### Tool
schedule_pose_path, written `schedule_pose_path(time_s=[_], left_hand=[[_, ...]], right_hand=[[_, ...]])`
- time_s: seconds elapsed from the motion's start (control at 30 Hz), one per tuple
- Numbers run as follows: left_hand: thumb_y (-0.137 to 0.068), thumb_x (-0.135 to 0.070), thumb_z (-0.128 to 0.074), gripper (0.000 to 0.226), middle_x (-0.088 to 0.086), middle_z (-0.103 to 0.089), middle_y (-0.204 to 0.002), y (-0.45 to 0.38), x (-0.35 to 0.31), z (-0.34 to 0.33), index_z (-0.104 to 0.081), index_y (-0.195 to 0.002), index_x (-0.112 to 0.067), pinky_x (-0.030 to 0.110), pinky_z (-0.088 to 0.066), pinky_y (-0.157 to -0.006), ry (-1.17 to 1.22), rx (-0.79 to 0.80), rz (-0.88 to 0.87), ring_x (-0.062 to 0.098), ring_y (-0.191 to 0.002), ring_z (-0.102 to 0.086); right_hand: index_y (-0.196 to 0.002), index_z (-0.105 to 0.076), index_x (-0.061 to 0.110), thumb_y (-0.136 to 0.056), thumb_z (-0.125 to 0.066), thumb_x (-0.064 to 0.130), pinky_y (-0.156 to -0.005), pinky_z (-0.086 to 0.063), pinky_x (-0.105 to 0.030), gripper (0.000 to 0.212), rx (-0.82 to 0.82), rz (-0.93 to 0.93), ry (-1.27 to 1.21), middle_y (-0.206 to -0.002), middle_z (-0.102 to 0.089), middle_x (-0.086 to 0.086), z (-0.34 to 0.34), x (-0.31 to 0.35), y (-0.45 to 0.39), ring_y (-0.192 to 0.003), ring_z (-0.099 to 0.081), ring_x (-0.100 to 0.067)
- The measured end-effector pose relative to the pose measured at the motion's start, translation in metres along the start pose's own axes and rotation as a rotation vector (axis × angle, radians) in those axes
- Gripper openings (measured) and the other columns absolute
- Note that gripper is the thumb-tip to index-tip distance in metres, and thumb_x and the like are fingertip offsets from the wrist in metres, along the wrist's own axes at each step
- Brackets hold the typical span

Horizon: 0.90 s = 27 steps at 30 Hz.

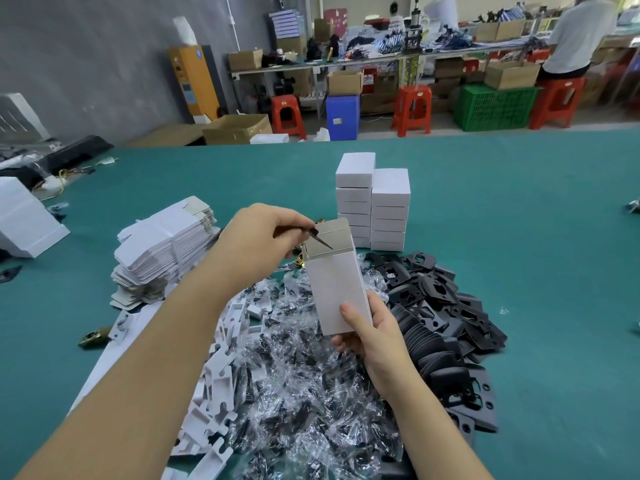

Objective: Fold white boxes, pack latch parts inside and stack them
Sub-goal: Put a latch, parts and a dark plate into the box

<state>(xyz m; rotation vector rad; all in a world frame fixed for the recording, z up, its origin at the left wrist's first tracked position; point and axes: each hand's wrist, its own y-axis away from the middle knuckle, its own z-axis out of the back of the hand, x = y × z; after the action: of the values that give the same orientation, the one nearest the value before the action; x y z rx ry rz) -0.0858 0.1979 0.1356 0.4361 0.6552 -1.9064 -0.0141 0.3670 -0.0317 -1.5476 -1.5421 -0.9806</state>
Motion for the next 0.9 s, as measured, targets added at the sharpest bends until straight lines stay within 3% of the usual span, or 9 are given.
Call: schedule_pose_path(time_s=[0.1, 0.23, 0.33, 0.43, 0.57, 0.67, 0.73, 0.8, 0.9], left_hand=[[-0.094, -0.024, -0.073, 0.014, -0.013, -0.061, -0.08, -0.002, -0.002, -0.003, -0.076, -0.089, -0.037, 0.022, -0.037, -0.062, -0.036, -0.102, -0.059, 0.003, -0.07, -0.054], [-0.091, -0.032, -0.076, 0.021, -0.01, -0.058, -0.084, -0.006, -0.008, -0.004, -0.066, -0.077, -0.045, 0.03, -0.039, -0.064, -0.091, -0.115, -0.054, 0.005, -0.066, -0.048], [-0.089, -0.032, -0.078, 0.007, -0.021, -0.062, -0.07, -0.006, -0.011, -0.006, -0.077, -0.083, -0.037, 0.027, -0.039, -0.062, -0.12, -0.066, -0.033, 0.001, -0.062, -0.051], [-0.091, -0.029, -0.076, 0.007, -0.017, -0.067, -0.07, -0.006, -0.013, -0.009, -0.081, -0.095, -0.033, 0.027, -0.044, -0.063, -0.164, 0.011, -0.013, 0.006, -0.064, -0.055], [-0.096, -0.024, -0.069, 0.017, -0.009, -0.077, -0.092, -0.007, -0.018, -0.01, -0.079, -0.103, -0.036, 0.034, -0.057, -0.08, -0.275, 0.147, 0.015, 0.015, -0.086, -0.067], [-0.098, -0.023, -0.066, 0.018, -0.008, -0.076, -0.094, -0.009, -0.021, -0.01, -0.078, -0.103, -0.035, 0.031, -0.054, -0.08, -0.323, 0.212, -0.007, 0.017, -0.092, -0.067], [-0.099, -0.022, -0.064, 0.018, -0.009, -0.074, -0.096, -0.01, -0.023, -0.011, -0.078, -0.105, -0.032, 0.022, -0.044, -0.067, -0.362, 0.247, -0.044, 0.01, -0.084, -0.063], [-0.101, -0.02, -0.061, 0.02, -0.012, -0.069, -0.091, -0.01, -0.026, -0.011, -0.078, -0.106, -0.031, 0.008, -0.031, -0.052, -0.368, 0.284, -0.061, -0.001, -0.063, -0.059], [-0.104, -0.014, -0.053, 0.028, -0.014, -0.066, -0.088, -0.013, -0.028, -0.013, -0.075, -0.104, -0.032, 0.01, -0.038, -0.046, -0.33, 0.362, -0.064, -0.001, -0.04, -0.056]], right_hand=[[-0.114, -0.071, 0.034, -0.081, -0.08, 0.04, -0.06, -0.058, -0.027, 0.034, 0.002, 0.003, 0.003, -0.101, -0.074, -0.006, 0.0, 0.001, 0.0, -0.066, -0.065, -0.022], [-0.122, -0.068, 0.028, -0.087, -0.077, 0.032, -0.061, -0.059, -0.029, 0.037, 0.0, 0.008, 0.005, -0.104, -0.074, -0.007, 0.0, 0.0, 0.001, -0.07, -0.065, -0.022], [-0.123, -0.067, 0.027, -0.087, -0.078, 0.032, -0.062, -0.059, -0.029, 0.039, 0.01, 0.017, 0.001, -0.105, -0.074, -0.005, 0.0, 0.001, 0.003, -0.073, -0.066, -0.022], [-0.121, -0.069, 0.031, -0.085, -0.08, 0.035, -0.063, -0.059, -0.028, 0.038, 0.029, 0.022, -0.013, -0.107, -0.073, -0.005, -0.001, 0.004, 0.004, -0.074, -0.067, -0.022], [-0.125, -0.067, 0.031, -0.086, -0.078, 0.032, -0.066, -0.059, -0.03, 0.04, 0.038, 0.022, -0.013, -0.115, -0.072, -0.007, -0.001, 0.005, 0.004, -0.086, -0.068, -0.023], [-0.123, -0.068, 0.034, -0.085, -0.079, 0.033, -0.068, -0.059, -0.031, 0.04, 0.031, 0.024, 0.002, -0.117, -0.073, -0.006, -0.002, 0.005, 0.004, -0.092, -0.069, -0.023], [-0.12, -0.069, 0.037, -0.086, -0.077, 0.03, -0.067, -0.059, -0.032, 0.036, 0.027, 0.026, -0.002, -0.116, -0.073, -0.005, -0.002, 0.005, 0.004, -0.093, -0.069, -0.023], [-0.12, -0.069, 0.037, -0.086, -0.076, 0.029, -0.067, -0.058, -0.031, 0.036, 0.025, 0.029, -0.011, -0.115, -0.073, -0.004, -0.002, 0.004, 0.003, -0.094, -0.069, -0.022], [-0.119, -0.07, 0.037, -0.086, -0.075, 0.028, -0.067, -0.058, -0.029, 0.035, 0.016, 0.029, -0.015, -0.112, -0.073, -0.001, -0.001, 0.003, 0.003, -0.094, -0.068, -0.02]])
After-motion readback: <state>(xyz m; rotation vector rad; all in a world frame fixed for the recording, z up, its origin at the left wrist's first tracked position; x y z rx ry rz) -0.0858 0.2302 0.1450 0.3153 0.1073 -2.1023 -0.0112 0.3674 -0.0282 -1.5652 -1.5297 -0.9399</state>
